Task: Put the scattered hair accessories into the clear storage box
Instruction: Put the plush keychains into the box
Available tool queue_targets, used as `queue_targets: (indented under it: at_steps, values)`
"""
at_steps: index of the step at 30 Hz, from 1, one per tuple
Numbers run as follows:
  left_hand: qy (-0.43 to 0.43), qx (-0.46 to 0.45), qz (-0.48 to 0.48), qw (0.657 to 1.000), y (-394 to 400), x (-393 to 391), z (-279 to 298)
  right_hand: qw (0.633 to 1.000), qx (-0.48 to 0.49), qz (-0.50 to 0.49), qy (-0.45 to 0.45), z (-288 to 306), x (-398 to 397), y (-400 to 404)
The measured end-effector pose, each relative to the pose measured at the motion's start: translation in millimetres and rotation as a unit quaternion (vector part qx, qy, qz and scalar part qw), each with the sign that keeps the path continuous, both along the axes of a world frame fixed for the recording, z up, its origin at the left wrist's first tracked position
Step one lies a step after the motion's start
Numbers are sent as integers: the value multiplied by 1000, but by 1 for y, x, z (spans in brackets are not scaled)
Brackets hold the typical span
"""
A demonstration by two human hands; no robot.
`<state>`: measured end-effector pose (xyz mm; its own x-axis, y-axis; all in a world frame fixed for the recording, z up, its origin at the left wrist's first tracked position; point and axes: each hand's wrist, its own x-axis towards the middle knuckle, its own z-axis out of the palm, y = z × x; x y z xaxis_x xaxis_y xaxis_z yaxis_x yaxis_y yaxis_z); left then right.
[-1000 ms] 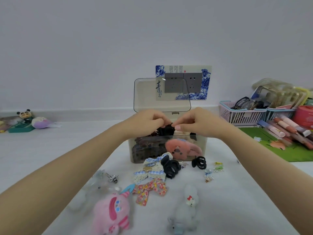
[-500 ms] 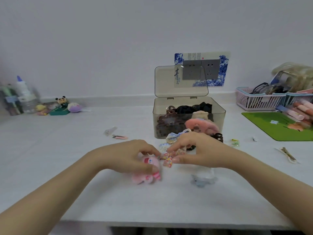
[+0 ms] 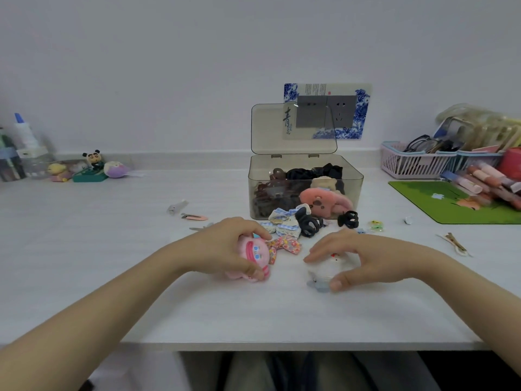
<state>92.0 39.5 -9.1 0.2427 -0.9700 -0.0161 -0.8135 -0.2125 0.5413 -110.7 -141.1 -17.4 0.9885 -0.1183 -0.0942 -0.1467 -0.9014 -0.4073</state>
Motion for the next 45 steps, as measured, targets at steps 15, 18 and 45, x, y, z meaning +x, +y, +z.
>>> queue_targets:
  at_steps: [15,18,45]
  values:
    - [67,-109,41,991,-21,-7,-3,977,-49,-146,-145,-29,13,0]
    - [77,-117,44,989,-24,-8,-4,984,-18,-131,-115,-27,7,-8]
    - [356,-225,83,903,-101,23,36,896,168,-233,-337,50,52,-41]
